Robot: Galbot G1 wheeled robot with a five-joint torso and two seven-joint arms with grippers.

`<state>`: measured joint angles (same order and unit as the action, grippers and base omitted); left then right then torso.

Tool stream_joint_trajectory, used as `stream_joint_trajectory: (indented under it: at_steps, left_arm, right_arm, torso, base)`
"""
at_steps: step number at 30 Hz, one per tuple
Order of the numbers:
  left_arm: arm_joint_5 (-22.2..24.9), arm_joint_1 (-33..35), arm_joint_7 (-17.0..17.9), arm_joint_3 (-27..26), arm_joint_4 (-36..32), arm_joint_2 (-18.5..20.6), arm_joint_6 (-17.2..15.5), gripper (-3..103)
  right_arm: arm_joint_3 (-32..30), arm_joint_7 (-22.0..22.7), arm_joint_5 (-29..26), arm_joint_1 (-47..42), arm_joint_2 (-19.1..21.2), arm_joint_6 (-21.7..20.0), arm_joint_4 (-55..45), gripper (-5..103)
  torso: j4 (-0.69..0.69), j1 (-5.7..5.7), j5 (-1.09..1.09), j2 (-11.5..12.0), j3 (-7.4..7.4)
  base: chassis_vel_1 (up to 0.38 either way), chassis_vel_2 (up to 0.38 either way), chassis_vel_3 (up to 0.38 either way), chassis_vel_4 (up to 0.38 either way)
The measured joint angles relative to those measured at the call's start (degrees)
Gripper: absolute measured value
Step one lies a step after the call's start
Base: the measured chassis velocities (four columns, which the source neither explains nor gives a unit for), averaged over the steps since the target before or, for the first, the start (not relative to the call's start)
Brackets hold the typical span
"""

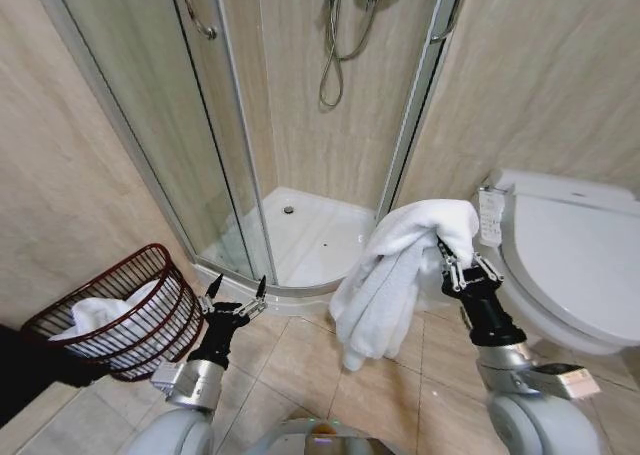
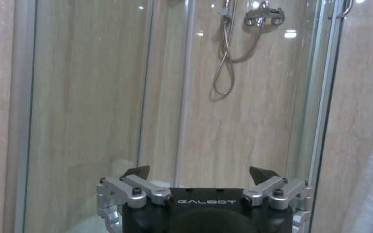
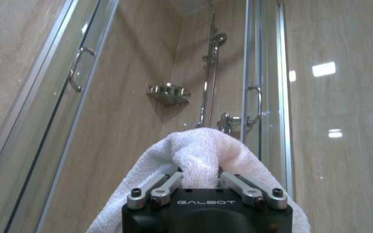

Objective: Discard the used towel into the hamper.

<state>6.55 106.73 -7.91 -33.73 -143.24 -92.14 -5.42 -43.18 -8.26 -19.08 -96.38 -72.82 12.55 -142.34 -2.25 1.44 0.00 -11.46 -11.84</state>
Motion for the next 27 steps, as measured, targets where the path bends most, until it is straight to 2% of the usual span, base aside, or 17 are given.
stream_joint_trajectory:
  at_steps: [16, 22, 24, 27]
  left_arm:
    - [0.00, 0.00, 0.00, 0.00, 0.00, 0.00, 0.00, 100]
    - [0.00, 0.00, 0.00, 0.00, 0.00, 0.00, 0.00, 100]
    - [0.00, 0.00, 0.00, 0.00, 0.00, 0.00, 0.00, 100]
    - [0.00, 0.00, 0.00, 0.00, 0.00, 0.00, 0.00, 100]
  right_arm:
    - [-4.91, 0.01, -2.94, -0.70, -0.20, 0.03, -1.09, 13]
    - [-4.92, 0.07, -3.07, -0.85, -0.48, 0.53, -1.09, 13]
    - [-4.51, 0.15, -2.92, -0.67, -0.75, 0.67, -1.04, 13]
    - [-4.42, 0.19, -2.84, -0.57, -0.77, 0.67, -1.02, 13]
  torso:
    - [0.00, 1.18, 0.00, -4.20, -3.02]
    - [0.00, 1.60, 0.00, -5.27, -3.66]
    - [0.00, 1.96, 0.00, -6.50, -4.54]
    - [0.00, 2.21, 0.00, -7.10, -4.88]
  base:
    - [0.000, 0.000, 0.000, 0.000]
    - [0.000, 0.000, 0.000, 0.000]
    - [0.000, 0.000, 0.000, 0.000]
    - [0.000, 0.000, 0.000, 0.000]
